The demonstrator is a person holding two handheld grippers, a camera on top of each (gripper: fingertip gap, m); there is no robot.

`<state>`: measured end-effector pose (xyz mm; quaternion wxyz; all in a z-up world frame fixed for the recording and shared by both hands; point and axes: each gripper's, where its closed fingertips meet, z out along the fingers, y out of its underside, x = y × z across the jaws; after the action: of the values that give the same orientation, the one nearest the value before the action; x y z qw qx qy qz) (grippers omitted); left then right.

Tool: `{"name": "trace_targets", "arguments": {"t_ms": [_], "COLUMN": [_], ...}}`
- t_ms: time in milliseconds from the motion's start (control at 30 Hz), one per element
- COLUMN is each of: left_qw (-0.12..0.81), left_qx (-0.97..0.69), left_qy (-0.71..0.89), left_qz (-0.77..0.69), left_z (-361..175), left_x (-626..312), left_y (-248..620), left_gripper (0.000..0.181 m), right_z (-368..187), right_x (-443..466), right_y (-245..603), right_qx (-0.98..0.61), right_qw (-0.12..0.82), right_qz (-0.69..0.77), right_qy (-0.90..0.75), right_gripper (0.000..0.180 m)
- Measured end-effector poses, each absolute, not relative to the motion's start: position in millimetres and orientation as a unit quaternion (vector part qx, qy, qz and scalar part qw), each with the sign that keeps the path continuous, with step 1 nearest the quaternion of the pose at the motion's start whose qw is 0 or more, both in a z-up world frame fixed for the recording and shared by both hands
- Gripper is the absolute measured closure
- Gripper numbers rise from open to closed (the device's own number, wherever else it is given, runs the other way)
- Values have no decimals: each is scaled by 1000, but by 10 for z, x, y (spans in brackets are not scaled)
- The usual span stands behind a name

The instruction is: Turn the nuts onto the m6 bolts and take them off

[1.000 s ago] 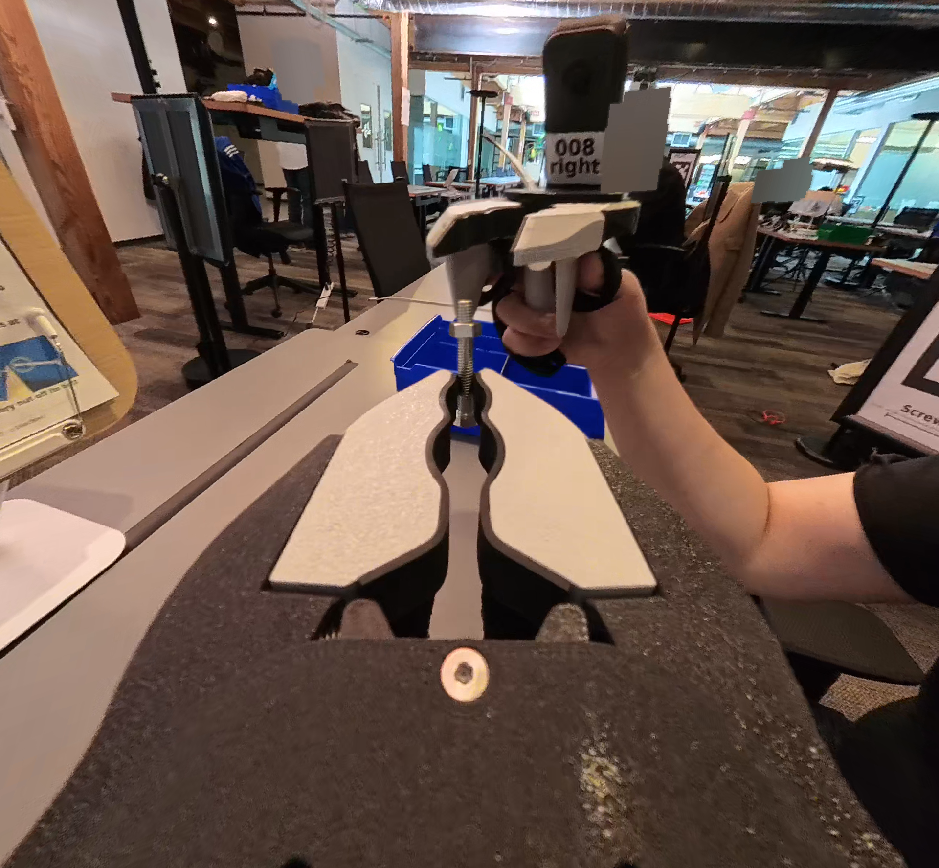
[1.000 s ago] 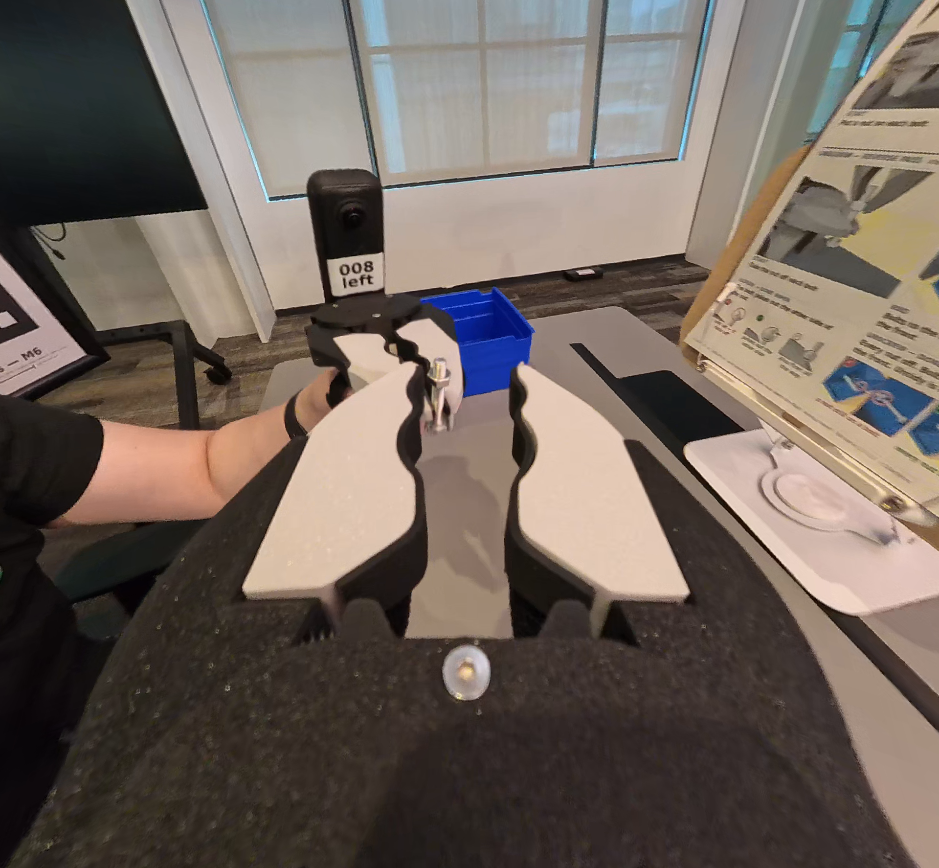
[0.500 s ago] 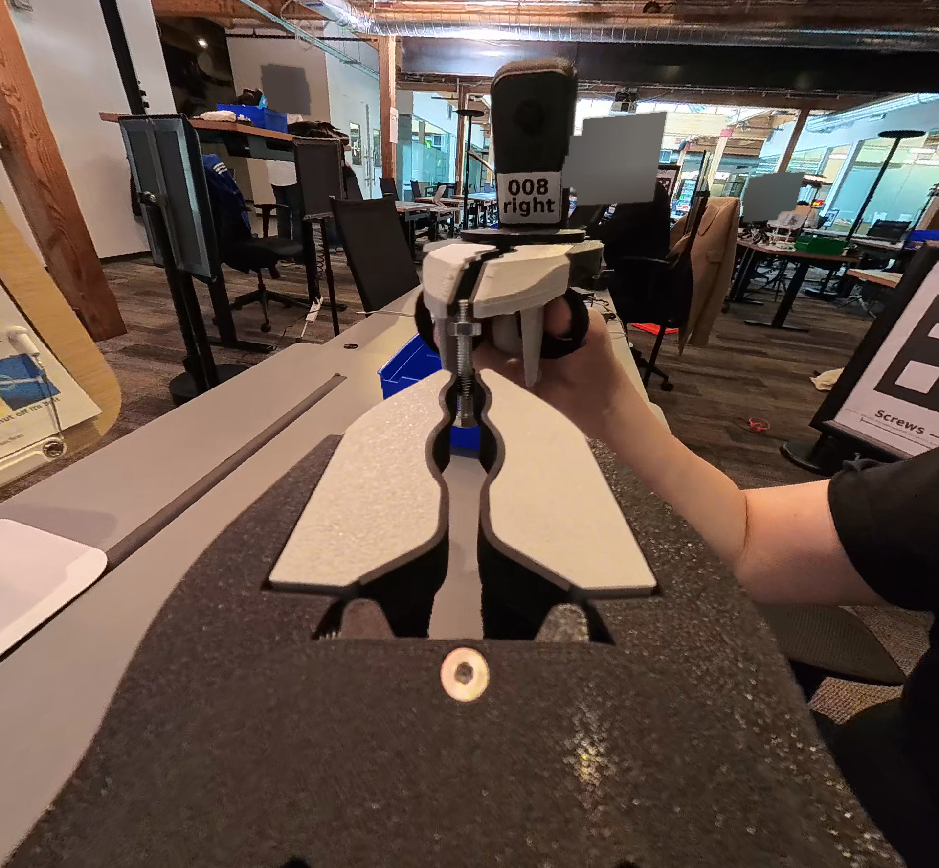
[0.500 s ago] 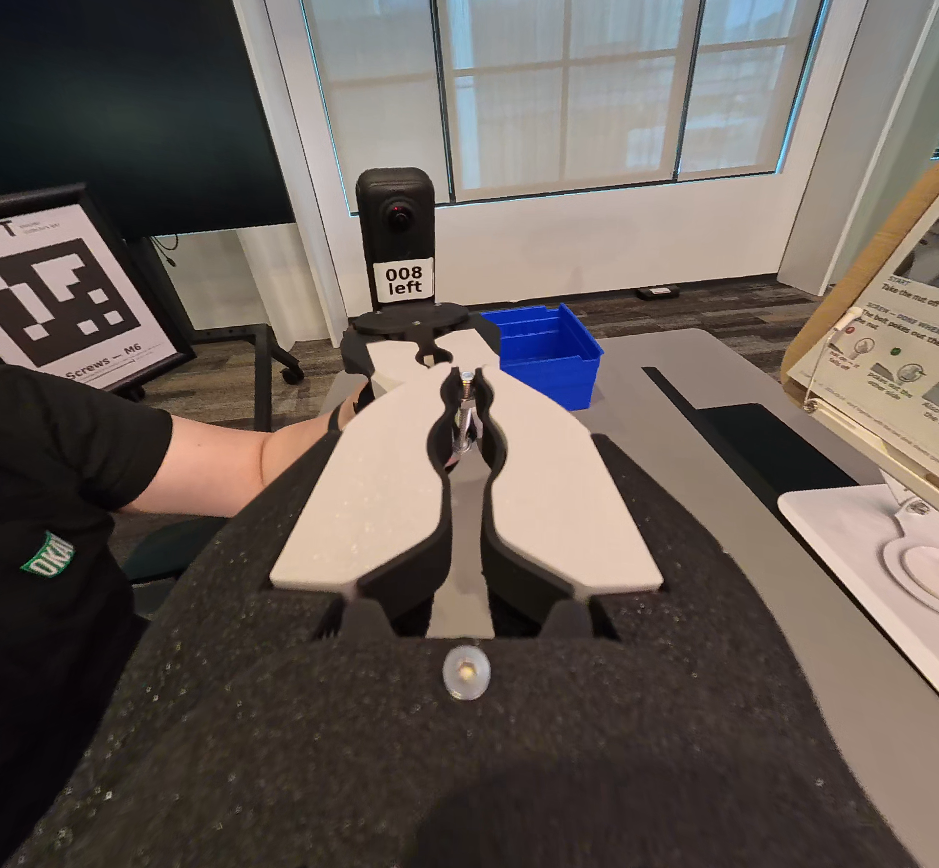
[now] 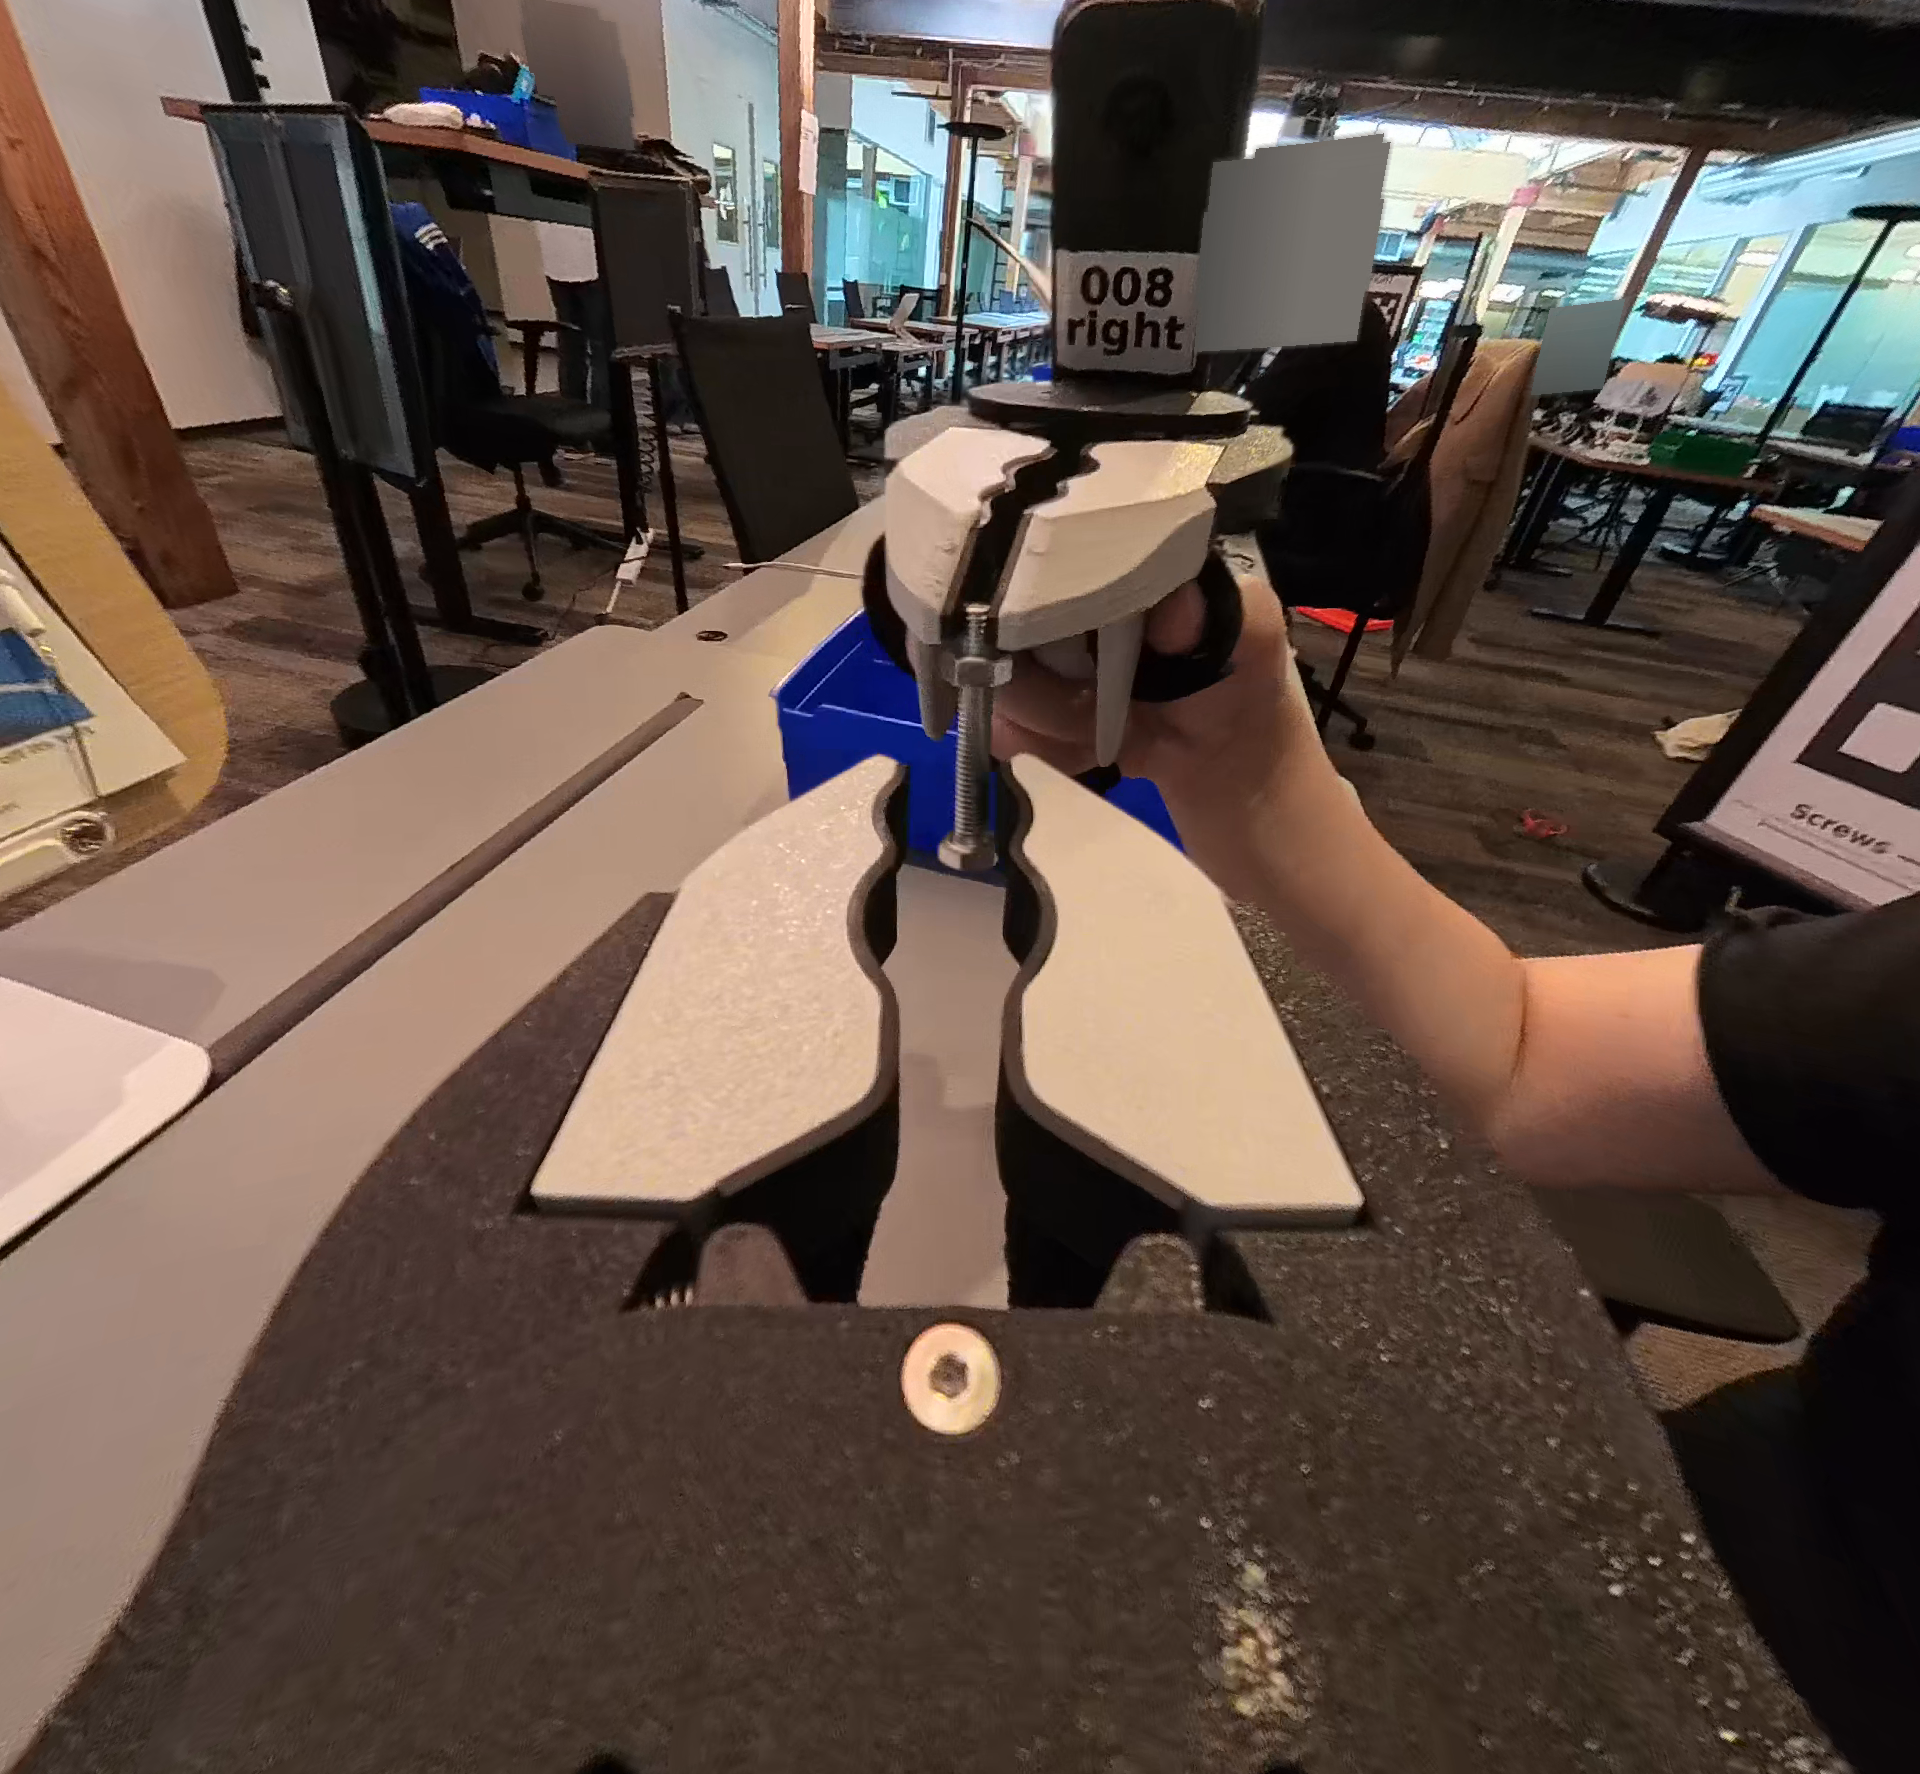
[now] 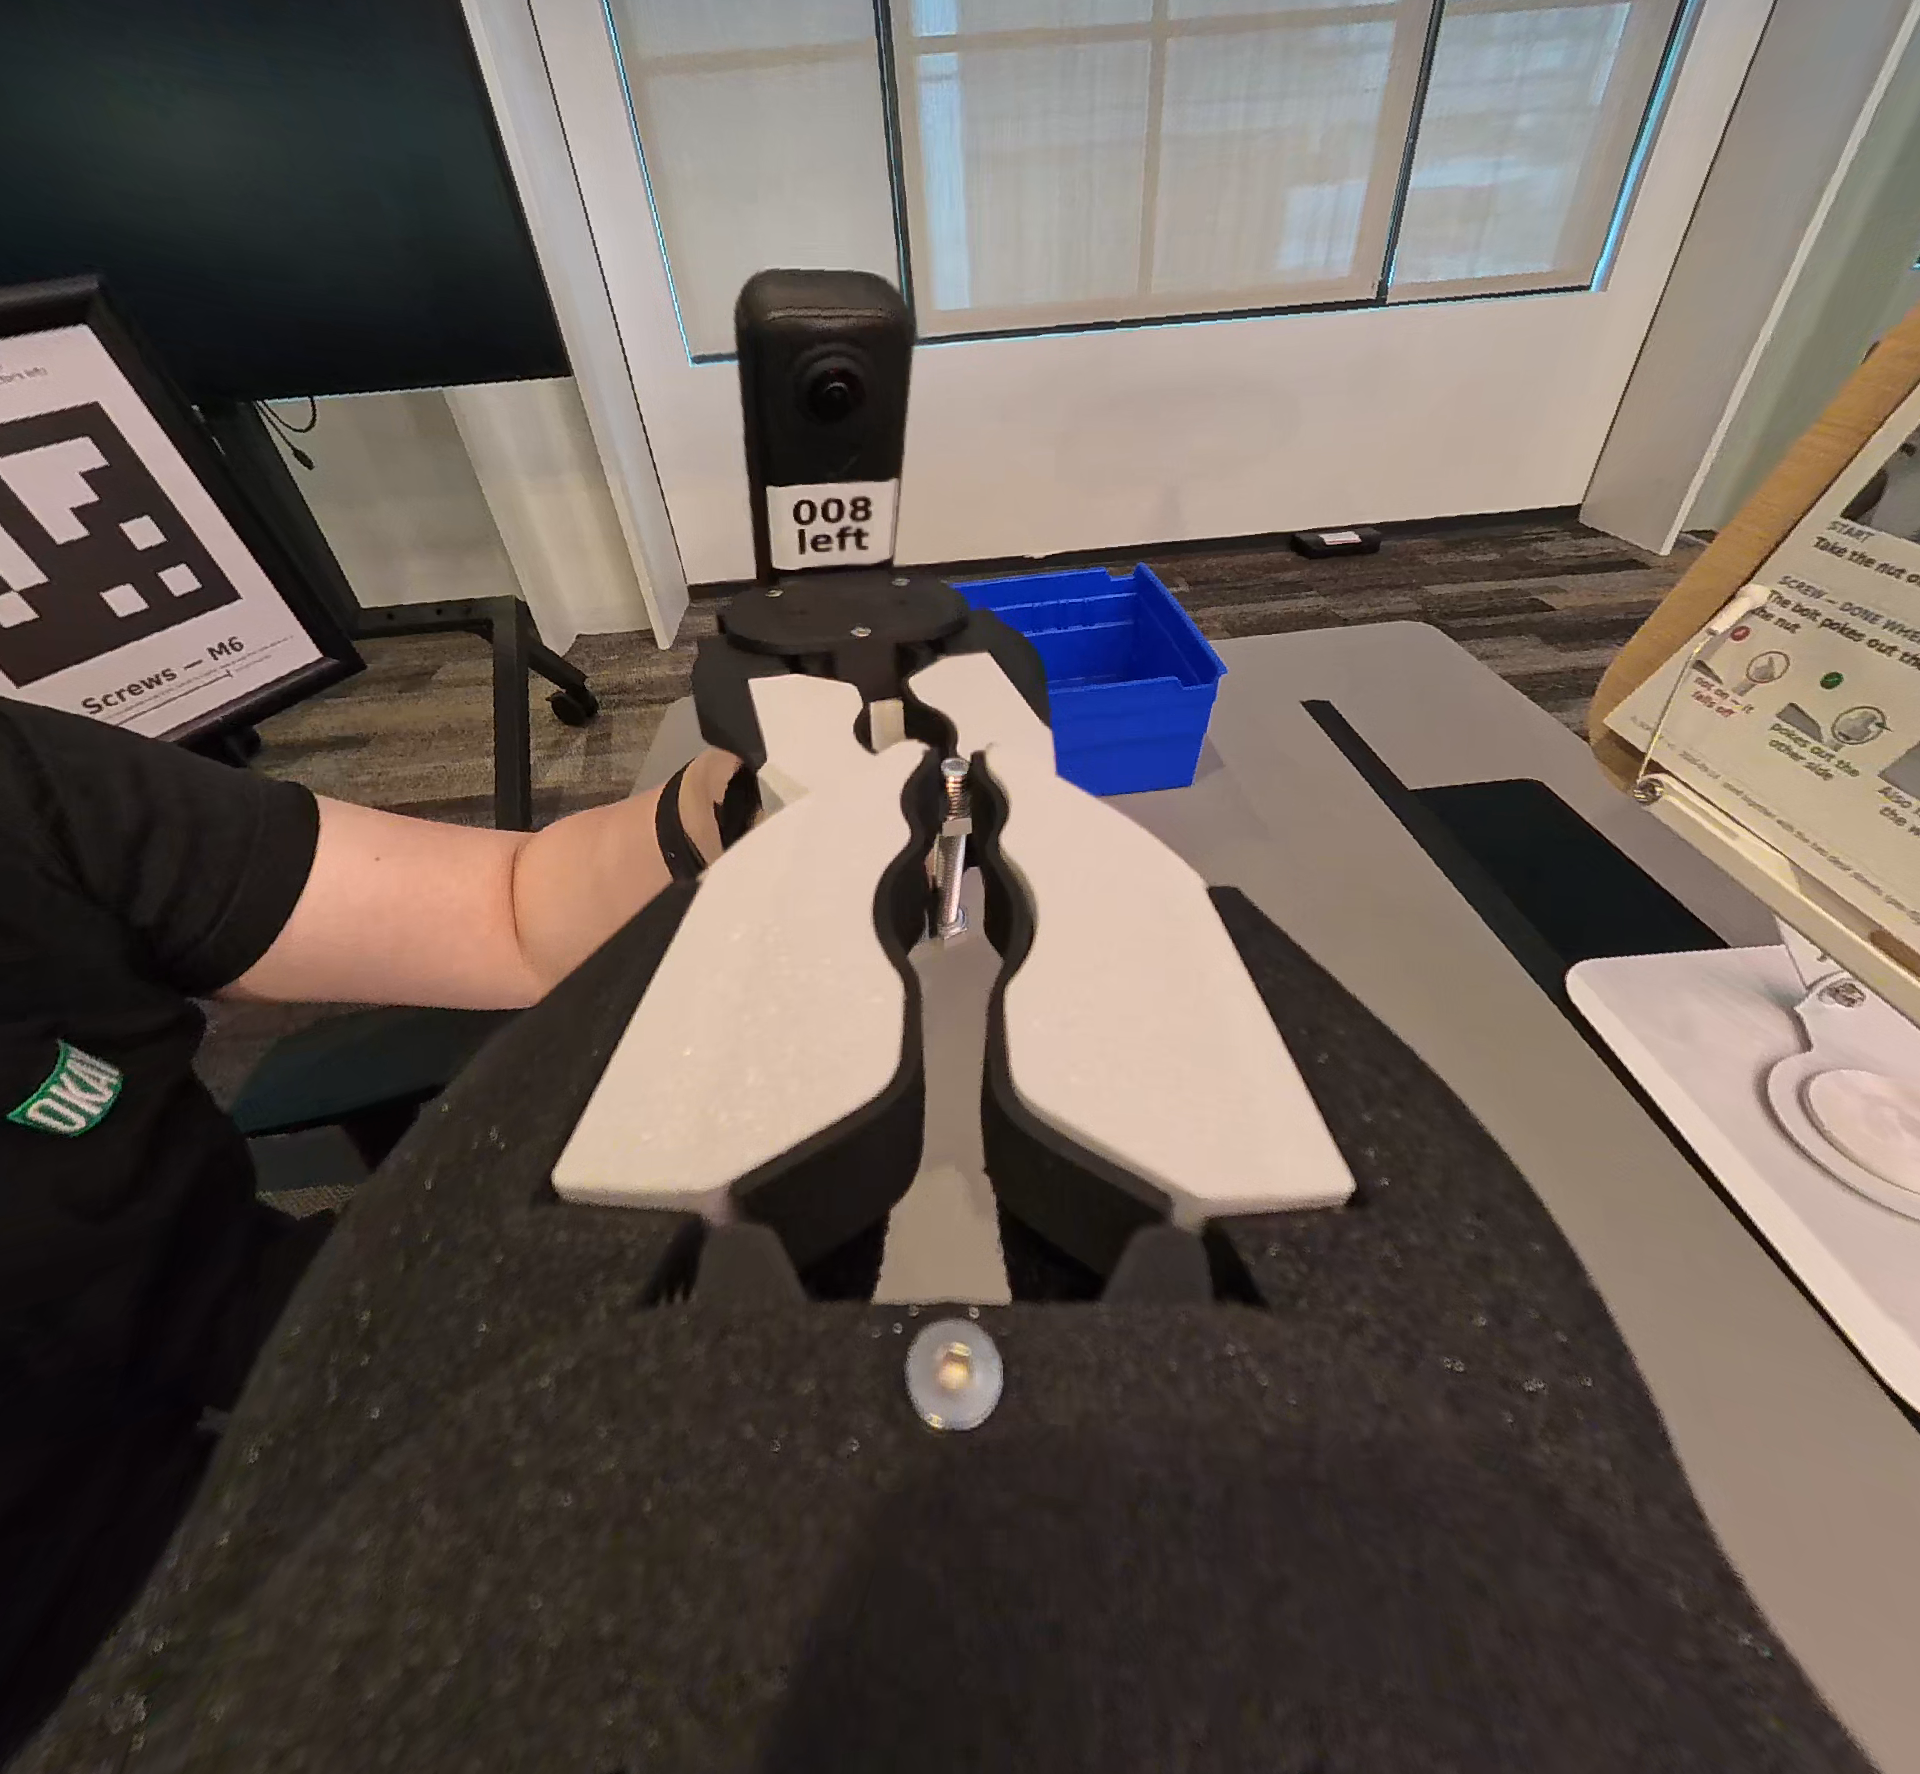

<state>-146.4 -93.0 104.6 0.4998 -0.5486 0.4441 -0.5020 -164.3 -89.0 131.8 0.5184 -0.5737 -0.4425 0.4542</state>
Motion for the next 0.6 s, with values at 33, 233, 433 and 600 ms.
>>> {"name": "trace_targets", "arguments": {"t_ms": [33, 233, 433, 600], "left_qw": [493, 464, 442, 427], "left_qx": [-550, -560, -577, -580], "left_qy": [445, 452, 449, 446], "left_qz": [-506, -516, -520, -532], "left_z": [1034, 963, 881, 854], "left_x": [-1462, -1450, -1439, -1436], "left_y": [-934, -948, -911, -907], "left_gripper": [168, 175, 175, 176], "right_z": [1317, 1267, 1194, 1165], "right_x": [-1643, -1650, -1664, -1658], "right_y": [-884, -865, -803, -793], "right_qx": [-575, -585, -607, -615], "right_qw": [519, 510, 497, 485], "right_qz": [452, 448, 445, 453], "right_qy": [-442, -444, -431, -425], "right_gripper": [175, 175, 175, 175]}}
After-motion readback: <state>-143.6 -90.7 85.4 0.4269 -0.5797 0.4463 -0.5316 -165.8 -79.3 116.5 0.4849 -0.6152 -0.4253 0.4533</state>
